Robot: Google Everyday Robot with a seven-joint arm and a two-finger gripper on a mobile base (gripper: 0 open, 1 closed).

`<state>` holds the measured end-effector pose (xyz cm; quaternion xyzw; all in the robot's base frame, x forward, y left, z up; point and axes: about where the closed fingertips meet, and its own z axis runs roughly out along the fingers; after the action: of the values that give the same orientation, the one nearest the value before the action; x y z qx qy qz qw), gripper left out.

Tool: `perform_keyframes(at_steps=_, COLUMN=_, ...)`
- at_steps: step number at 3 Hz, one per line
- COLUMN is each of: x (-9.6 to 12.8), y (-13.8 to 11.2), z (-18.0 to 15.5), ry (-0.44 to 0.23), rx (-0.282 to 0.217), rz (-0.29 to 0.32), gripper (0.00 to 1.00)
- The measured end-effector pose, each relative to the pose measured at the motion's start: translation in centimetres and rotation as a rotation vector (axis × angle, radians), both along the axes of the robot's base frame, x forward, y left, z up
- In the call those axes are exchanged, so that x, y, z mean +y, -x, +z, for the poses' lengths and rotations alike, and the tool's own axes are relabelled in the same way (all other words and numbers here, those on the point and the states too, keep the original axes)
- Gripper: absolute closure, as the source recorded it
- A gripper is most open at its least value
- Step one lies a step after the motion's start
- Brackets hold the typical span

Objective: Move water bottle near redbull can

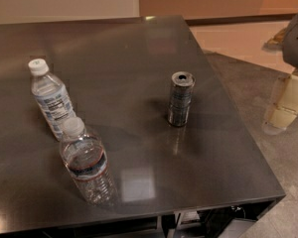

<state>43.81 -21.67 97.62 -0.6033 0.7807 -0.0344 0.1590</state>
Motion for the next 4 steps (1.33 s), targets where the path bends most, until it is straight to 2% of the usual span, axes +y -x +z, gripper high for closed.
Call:
perform_keyframes(at_steps=2, x=0.7, y=-0.4, z=0.5, ry=-0.014, rx=0.016, rz=0.019, gripper=0.0)
perform_keyframes(at_steps=3, x=3.2, y=-1.3, z=1.6, ry=-0.068, rx=0.019, rz=0.079, gripper=0.0)
perform_keyframes(at_steps=4, x=7.6, y=-2.0, z=2.7, ry=-0.162, rx=0.019, rz=0.174, gripper=0.0)
